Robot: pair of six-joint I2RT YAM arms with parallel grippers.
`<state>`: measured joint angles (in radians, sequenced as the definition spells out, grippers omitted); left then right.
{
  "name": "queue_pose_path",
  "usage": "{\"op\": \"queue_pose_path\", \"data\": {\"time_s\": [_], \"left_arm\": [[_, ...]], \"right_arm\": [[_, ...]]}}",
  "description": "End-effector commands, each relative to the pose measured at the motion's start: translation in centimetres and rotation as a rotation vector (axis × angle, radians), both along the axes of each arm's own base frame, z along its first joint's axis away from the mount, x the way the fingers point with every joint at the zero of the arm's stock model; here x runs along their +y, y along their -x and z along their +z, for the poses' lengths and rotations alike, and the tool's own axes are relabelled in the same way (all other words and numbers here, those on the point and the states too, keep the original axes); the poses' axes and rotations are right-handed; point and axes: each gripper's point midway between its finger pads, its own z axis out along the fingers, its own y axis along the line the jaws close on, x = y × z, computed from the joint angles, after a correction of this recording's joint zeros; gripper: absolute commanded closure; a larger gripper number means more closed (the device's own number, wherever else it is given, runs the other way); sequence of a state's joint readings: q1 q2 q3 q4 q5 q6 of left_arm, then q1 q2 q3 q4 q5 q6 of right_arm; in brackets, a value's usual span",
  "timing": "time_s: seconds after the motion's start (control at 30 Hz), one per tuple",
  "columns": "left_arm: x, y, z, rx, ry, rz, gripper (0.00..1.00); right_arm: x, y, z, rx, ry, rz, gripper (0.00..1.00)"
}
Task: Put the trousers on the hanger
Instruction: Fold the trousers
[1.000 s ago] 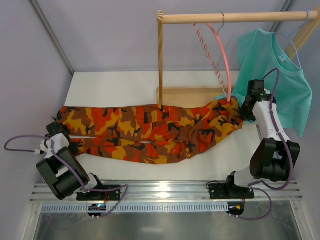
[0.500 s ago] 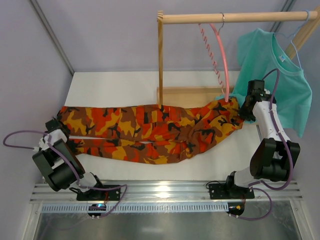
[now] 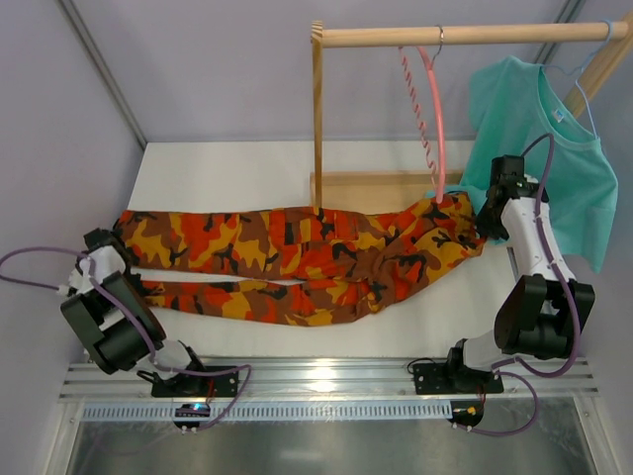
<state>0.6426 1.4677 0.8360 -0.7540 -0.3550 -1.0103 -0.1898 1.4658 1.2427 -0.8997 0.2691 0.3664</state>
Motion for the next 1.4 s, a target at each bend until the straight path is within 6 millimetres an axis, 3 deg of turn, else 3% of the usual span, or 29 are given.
{"op": "queue_pose_path", "data": {"time_s": [0.0,0.03,0.1,0.13,0.27,0.4,0.63,0.73,0.9,0.93,1.03,1.1,1.13,1.23,1.33,1.37], "left_arm": [[2.7,0.6,5.5,0.025,-0.154,0.022,1.0],[3.6,0.1,7.6,-0.006,-0.203,0.017,1.0],[4.0,0.1,9.4,-0.018,-0.239,0.013,1.0],[4.6,-0.1,11.2,-0.044,-0.284,0.014,1.0],[5.3,-0.5,14.6,-0.1,-0.358,0.009,1.0],[5.7,-0.8,16.3,-0.108,-0.378,0.0,0.99],[6.2,-1.3,17.3,-0.081,-0.372,-0.031,1.0],[6.0,-2.0,16.8,-0.107,-0.36,-0.043,1.0],[5.6,-2.3,15.3,-0.071,-0.34,-0.078,1.0],[5.7,-2.4,15.3,-0.06,-0.346,-0.085,1.0],[6.4,-1.9,16.0,-0.019,-0.381,-0.082,1.0],[6.8,-2.0,17.3,-0.016,-0.406,-0.079,1.0],[6.9,-2.0,17.6,-0.02,-0.411,-0.075,1.0],[6.9,-2.5,17.7,-0.036,-0.403,-0.082,1.0],[6.7,-2.6,16.8,-0.024,-0.377,-0.088,1.0],[6.6,-2.6,16.6,-0.025,-0.372,-0.092,1.0]], "right_arm": [[-1.2,-0.5,4.3,-0.089,0.076,-0.039,0.96],[-1.2,-0.5,4.9,-0.1,0.076,-0.042,0.96],[-1.2,-0.4,5.3,-0.101,0.077,-0.044,0.96],[-1.3,-0.3,5.6,-0.094,0.085,-0.046,0.96],[-1.7,0.0,5.9,-0.058,0.103,-0.044,0.96],[-2.1,0.6,6.9,-0.043,0.133,-0.043,0.96],[-2.6,1.2,8.9,0.028,0.166,-0.002,0.96],[-1.7,0.4,9.4,-0.001,0.122,0.044,0.96],[0.7,-0.4,6.9,-0.007,0.017,0.121,0.96],[0.4,0.1,5.3,0.028,0.028,0.109,0.96],[-1.5,1.8,2.8,0.082,0.104,0.004,0.96],[-2.4,2.6,2.2,0.038,0.101,-0.106,0.96],[-2.6,2.9,0.9,0.019,0.098,-0.14,0.96],[-3.4,3.7,0.4,-0.087,0.09,-0.227,0.96],[-5.4,5.3,0.6,-0.121,0.091,-0.346,0.82],[-5.6,5.4,0.8,-0.127,0.083,-0.351,0.73]]}}
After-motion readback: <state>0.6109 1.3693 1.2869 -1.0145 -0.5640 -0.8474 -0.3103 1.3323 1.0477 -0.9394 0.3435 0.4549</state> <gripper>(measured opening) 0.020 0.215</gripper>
